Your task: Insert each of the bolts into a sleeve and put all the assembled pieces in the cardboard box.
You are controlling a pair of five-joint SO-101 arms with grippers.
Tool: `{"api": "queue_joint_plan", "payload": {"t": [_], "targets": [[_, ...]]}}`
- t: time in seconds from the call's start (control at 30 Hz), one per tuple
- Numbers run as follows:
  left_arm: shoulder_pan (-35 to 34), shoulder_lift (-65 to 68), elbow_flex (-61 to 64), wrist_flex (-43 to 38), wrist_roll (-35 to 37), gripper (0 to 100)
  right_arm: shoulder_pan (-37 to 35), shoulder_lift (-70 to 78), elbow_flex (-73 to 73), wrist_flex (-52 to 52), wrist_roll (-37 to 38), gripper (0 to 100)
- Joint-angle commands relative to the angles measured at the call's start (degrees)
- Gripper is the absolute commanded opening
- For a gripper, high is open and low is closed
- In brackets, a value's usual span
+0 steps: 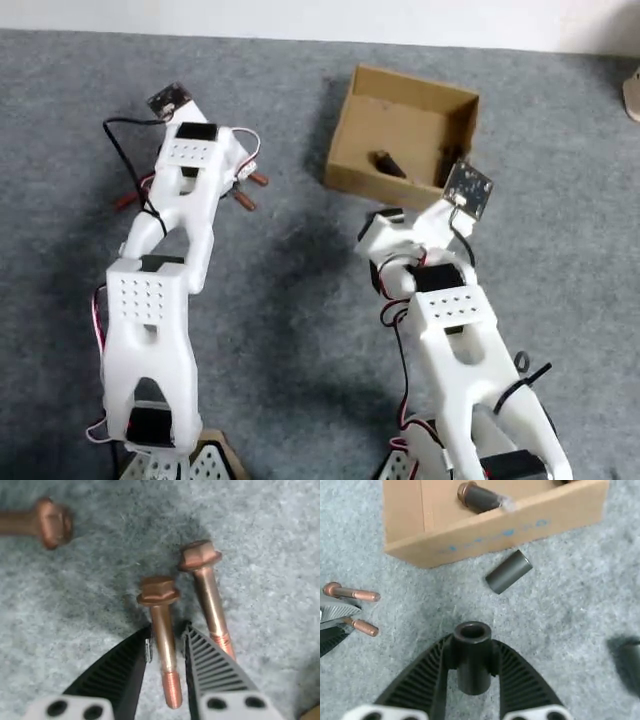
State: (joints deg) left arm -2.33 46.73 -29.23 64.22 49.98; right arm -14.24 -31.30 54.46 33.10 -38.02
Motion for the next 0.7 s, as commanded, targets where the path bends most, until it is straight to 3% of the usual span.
{"api": "queue_joint_plan", "payload": {"t": [0.0, 0.27, 0.37, 0.5, 0.67], "targets": [[-1.45, 0.31, -0.31, -0.88, 0.62, 11, 0.75, -2.15, -0.22, -1.27, 0.79, 0.5], [-1.45, 0.4, -0.22, -2.29, 0.44, 10, 0.75, -2.24, -0.22, -1.27, 0.79, 0.5], [-1.8, 0.4, -0.22, -2.37, 0.35, 1, 0.66, -2.86, -0.22, -1.1, 0.79, 0.5], [-2.59, 0.31, -0.22, -2.2, 0.09, 0, 0.92, -2.95, -0.22, -1.01, 0.79, 0.5], [-1.36, -0.4, -0.31, -0.53, -5.27, 0, 0.92, -3.03, -0.48, -0.13, 3.34, 0.5]]}}
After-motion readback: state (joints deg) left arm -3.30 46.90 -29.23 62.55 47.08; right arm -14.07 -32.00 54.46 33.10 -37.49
